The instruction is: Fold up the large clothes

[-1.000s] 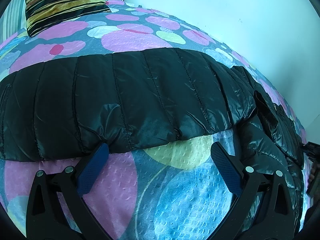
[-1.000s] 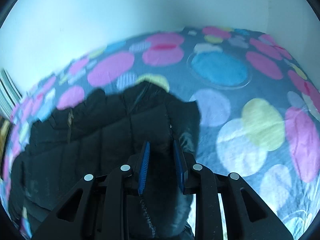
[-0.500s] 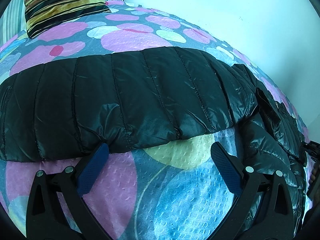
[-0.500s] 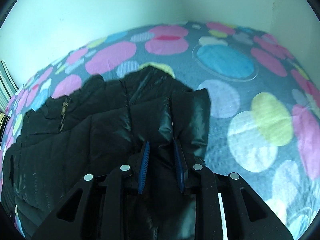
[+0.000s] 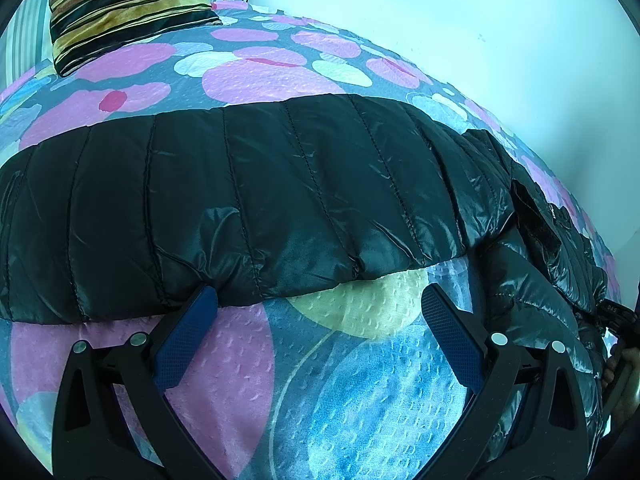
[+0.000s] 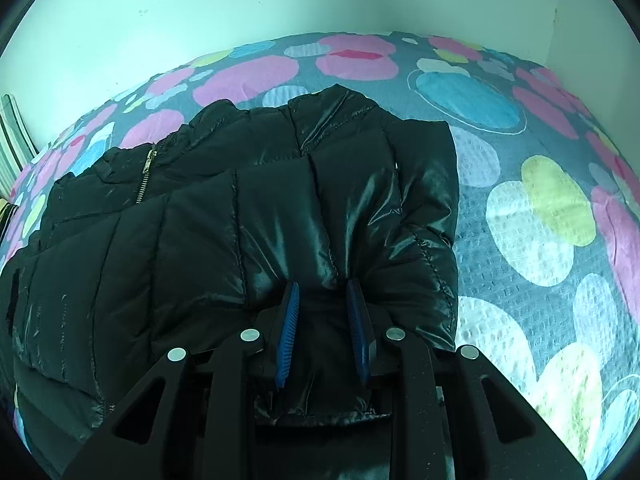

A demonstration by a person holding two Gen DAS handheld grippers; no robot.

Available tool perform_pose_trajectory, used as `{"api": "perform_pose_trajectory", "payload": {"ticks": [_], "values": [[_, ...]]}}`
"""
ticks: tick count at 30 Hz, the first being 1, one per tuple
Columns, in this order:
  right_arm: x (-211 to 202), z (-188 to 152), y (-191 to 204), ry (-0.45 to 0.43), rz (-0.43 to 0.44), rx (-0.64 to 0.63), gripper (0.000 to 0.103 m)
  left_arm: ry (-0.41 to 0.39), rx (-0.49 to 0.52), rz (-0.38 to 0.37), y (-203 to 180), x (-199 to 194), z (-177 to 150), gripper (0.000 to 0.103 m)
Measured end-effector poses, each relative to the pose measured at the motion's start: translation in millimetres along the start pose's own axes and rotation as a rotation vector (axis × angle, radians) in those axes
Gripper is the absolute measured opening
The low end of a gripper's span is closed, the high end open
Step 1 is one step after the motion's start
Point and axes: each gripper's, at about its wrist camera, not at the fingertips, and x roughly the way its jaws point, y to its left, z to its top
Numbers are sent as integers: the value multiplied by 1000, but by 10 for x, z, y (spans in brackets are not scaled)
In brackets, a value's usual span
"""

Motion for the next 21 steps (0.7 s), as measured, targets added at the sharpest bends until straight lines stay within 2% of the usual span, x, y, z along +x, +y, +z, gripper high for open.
{"api": "perform_pose_trajectory", "payload": {"ticks": [21], "values": [[-21,-147,137,-78,-68,-54,26,0,1,1,1,-1,-6,101]]}}
